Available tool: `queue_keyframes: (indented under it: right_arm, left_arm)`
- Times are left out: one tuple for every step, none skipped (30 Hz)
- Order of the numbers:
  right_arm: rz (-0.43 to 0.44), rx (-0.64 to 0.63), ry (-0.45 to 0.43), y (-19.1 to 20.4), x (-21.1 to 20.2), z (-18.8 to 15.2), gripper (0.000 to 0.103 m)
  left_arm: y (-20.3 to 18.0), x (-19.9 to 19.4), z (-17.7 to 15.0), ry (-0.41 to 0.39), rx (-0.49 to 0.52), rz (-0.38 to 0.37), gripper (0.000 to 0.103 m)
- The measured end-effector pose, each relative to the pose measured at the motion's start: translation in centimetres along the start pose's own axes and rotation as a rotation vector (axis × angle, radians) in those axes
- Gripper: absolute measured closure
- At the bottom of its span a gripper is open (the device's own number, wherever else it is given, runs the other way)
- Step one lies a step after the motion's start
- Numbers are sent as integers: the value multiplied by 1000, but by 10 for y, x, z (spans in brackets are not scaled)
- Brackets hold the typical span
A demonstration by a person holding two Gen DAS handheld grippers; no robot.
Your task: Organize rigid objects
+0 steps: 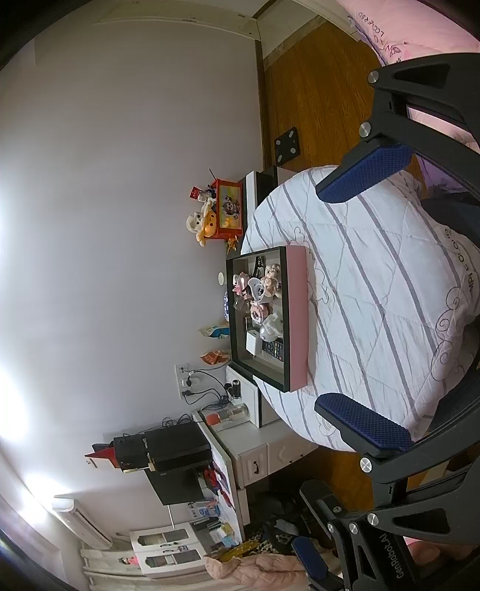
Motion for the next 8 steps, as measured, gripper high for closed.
queue_keyframes:
  right_arm:
    - [0,0,0,0,0,0,0]
    - [0,0,1,0,0,0,0]
    - [0,1,1,0,0,0,0]
    - [0,1,3,0,1,0,0]
    - [0,2,4,0,1,0,0]
    - [0,3,5,0,1,-1,0]
    - [1,4,7,0,2,-1,0]
    - [1,4,8,1,2,-1,0]
  left_arm:
    - [0,0,0,1,0,-1,0]
    - [0,0,0,2,-1,-4,0]
    - [1,1,0,4,-5,-10,0]
    - [1,1,0,3,-7,-15,0]
    - [0,0,-1,3,-7,-18,0]
    - [0,1,-1,5,-7,-17,0]
    - [0,1,-1,8,-7,-16,0]
    - [0,3,-1,13,-8,-17,0]
Point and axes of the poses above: each gripper's, at about its wrist camera, not at the fingertips, and x roughly the way its jaws point, y to its left, z to its top, the point moved 6 cm from there along x, roughly the way its jaws point, and after that the axes turned 7 degrees about -y, right-handed, at the moved point
